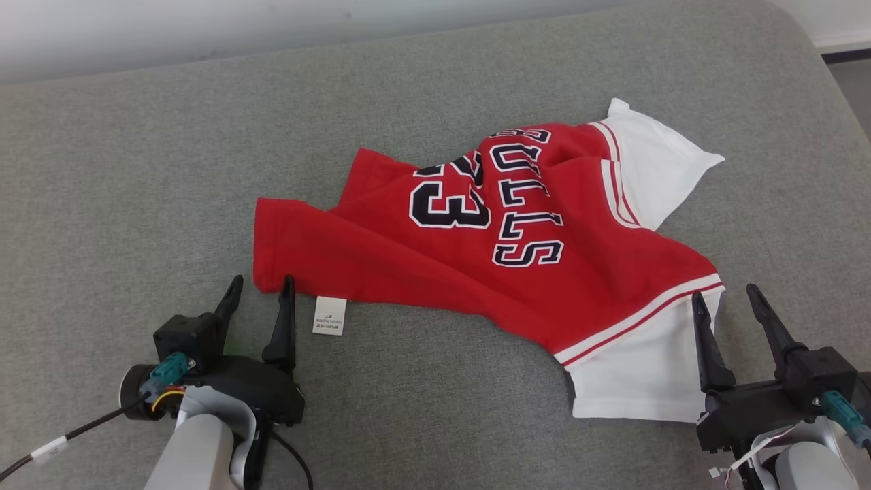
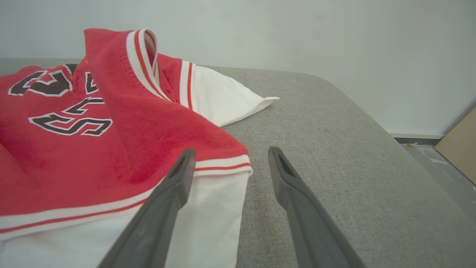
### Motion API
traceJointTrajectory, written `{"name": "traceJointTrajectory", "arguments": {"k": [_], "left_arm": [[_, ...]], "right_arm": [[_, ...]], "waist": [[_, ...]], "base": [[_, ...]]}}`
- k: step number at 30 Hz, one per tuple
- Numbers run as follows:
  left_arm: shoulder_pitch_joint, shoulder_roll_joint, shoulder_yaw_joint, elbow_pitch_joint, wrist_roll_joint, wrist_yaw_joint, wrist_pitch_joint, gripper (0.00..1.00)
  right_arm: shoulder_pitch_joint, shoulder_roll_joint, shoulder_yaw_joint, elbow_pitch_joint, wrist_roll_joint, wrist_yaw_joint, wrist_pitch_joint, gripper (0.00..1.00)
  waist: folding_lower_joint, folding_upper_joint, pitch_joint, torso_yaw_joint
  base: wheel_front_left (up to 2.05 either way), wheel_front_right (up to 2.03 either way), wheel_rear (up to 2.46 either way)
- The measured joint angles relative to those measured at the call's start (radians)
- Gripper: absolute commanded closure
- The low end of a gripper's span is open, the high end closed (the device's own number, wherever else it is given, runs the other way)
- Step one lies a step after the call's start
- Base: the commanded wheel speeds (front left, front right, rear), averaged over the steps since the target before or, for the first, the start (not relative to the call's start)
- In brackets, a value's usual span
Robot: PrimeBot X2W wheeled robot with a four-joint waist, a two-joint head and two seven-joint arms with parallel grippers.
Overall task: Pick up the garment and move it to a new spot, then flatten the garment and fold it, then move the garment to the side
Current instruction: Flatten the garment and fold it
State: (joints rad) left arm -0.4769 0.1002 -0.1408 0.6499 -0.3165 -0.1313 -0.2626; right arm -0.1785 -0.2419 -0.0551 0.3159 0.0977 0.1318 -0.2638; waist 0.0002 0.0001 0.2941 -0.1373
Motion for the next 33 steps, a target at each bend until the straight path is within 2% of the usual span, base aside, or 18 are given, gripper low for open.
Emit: {"name": "traceJointTrajectory", "arguments": {"k": [10,11,13,15,16,17,18,23,28,33], "left_arm": [[-0.014,-0.005,0.033,0.027,-0.02,0.0,-0.001,0.0],[-0.018,-0.005,0.022,0.029,-0.019,0.0,-0.001,0.1],[-0.019,-0.004,0.017,0.031,-0.019,0.001,-0.002,0.51],[-0.024,-0.002,0.006,0.04,-0.02,0.001,-0.004,0.78],[-0.027,-0.001,0.002,0.044,-0.021,0.001,-0.004,0.81],[-0.029,-0.001,-0.005,0.05,-0.022,0.002,-0.004,0.94],[-0.033,0.0,-0.017,0.054,-0.025,0.002,-0.004,1.0],[-0.033,-0.001,-0.039,0.06,-0.043,0.002,-0.004,1.0],[0.026,-0.011,0.02,-0.018,-0.035,0.0,0.0,1.0],[0.109,-0.029,0.037,-0.082,-0.031,0.0,0.0,1.0]], "right_arm": [[-0.018,0.004,0.007,0.005,0.001,0.0,0.0,0.0],[-0.023,0.003,0.008,0.005,0.002,0.0,0.0,0.0],[-0.028,0.003,0.01,0.01,0.005,0.0,0.0,0.0],[-0.029,0.002,0.012,0.016,0.006,0.0,0.0,0.0],[-0.031,0.002,0.011,0.018,0.006,0.0,0.0,0.0],[-0.033,0.002,0.011,0.019,0.006,0.0,0.0,0.0],[-0.035,0.002,0.011,0.02,0.006,0.0,0.0,0.0],[-0.038,0.013,0.011,0.024,0.006,0.0,0.0,0.0],[-0.028,0.021,0.008,0.031,0.008,0.0,0.0,0.0],[0.002,0.042,-0.002,0.053,0.014,0.0,0.0,0.0]], "waist": [[-0.0002,0.0,0.029,-0.017],[-0.0002,0.0,0.032,-0.018],[-0.0003,0.0,0.038,-0.02],[-0.0002,-0.0001,0.04,-0.02],[-0.0003,-0.0001,0.04,-0.02],[-0.0002,-0.0001,0.039,-0.019],[-0.0002,-0.0001,0.038,-0.019],[-0.0002,0.0,0.024,-0.013],[-0.0001,0.0,-0.008,-0.004],[-0.0002,0.0,-0.06,0.013]], "base": [[0.0,0.0,0.0],[0.0,0.0,0.0],[0.0,0.0,0.0],[0.0,0.0,0.0],[0.0,0.0,0.0],[0.0,0.0,0.0],[0.0,0.0,0.0],[0.0,0.0,0.0],[0.0,0.0,0.0],[0.0,0.0,0.0]]}}
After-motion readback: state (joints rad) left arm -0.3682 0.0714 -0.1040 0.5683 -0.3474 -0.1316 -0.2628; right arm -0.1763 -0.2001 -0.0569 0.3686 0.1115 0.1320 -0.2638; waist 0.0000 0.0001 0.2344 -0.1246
